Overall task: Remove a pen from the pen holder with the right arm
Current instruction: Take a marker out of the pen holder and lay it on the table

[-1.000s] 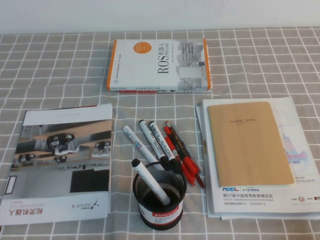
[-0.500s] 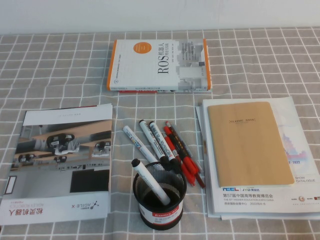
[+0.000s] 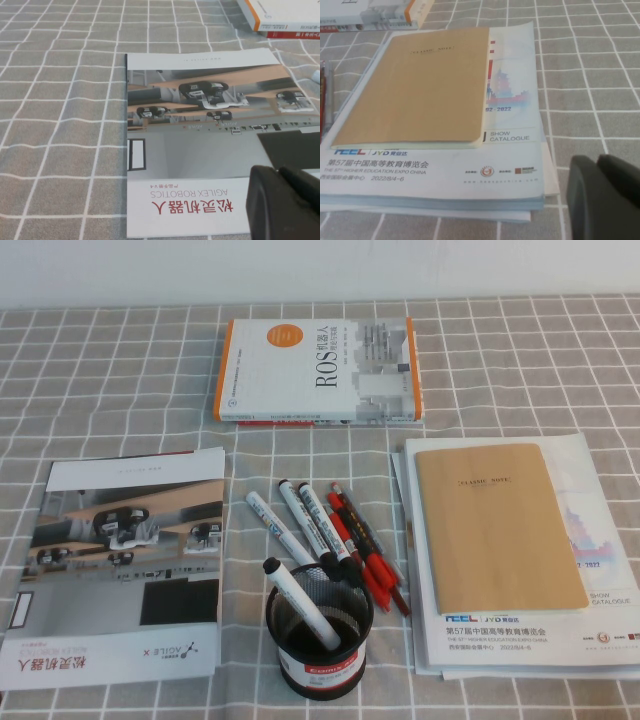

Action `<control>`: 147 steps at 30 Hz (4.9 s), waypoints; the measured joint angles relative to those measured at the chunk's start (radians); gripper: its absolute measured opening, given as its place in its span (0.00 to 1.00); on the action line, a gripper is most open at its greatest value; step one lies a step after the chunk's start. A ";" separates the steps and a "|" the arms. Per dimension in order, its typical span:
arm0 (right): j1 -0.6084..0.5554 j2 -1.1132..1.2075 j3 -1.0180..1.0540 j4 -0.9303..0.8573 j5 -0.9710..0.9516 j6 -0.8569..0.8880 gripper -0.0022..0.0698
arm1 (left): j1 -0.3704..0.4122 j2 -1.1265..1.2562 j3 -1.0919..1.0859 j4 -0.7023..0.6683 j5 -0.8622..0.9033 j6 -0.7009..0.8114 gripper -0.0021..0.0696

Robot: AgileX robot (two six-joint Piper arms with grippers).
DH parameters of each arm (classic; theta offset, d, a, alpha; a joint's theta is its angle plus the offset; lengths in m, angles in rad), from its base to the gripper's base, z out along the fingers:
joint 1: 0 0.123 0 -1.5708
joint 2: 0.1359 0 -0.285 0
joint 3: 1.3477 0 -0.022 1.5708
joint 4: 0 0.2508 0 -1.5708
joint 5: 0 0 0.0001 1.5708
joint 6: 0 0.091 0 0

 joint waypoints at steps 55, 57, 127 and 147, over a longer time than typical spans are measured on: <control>0.000 0.662 -0.567 0.420 0.378 -0.241 0.01 | 0.000 0.000 0.000 0.000 0.000 0.000 0.02; 0.000 0.712 -0.589 0.458 0.382 -0.304 0.01 | 0.000 0.000 0.000 0.000 0.000 0.000 0.02; 0.882 1.677 -1.015 0.194 -0.435 -0.342 0.65 | 0.000 0.000 0.000 0.000 0.000 0.000 0.02; 0.882 1.690 -1.015 0.211 -0.460 -0.342 0.18 | 0.000 0.000 0.000 0.000 0.000 0.000 0.02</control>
